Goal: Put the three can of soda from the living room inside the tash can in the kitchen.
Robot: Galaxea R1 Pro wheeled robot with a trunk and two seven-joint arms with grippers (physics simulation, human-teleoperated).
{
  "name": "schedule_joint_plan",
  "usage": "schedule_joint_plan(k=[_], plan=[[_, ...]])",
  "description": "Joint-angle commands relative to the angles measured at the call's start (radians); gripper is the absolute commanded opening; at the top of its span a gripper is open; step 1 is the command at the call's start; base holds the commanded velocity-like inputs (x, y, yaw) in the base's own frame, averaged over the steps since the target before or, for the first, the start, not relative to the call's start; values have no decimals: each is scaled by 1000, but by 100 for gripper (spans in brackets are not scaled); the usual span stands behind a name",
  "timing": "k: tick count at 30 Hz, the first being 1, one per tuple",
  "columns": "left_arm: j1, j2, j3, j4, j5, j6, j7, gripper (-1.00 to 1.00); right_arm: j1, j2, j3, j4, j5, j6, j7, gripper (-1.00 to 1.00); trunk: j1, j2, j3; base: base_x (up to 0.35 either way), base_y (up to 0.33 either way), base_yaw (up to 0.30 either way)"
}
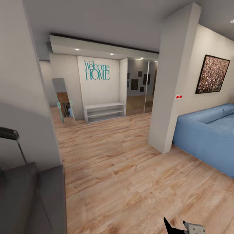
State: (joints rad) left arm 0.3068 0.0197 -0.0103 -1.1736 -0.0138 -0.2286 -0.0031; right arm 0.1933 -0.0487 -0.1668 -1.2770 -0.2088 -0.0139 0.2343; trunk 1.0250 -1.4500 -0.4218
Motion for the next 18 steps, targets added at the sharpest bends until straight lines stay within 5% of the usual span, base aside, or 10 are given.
schedule_joint_plan(k=[1,18], plan=[[0,0,0,0,0,0,0,100,0,0,0,0,0,0,0,100,0,0,-1,0,0,-221],[0,-1,0,0,-1,0,0,100,0,0,-3,1,-1,2,2,100,0,0,-4,0,0,-231]])
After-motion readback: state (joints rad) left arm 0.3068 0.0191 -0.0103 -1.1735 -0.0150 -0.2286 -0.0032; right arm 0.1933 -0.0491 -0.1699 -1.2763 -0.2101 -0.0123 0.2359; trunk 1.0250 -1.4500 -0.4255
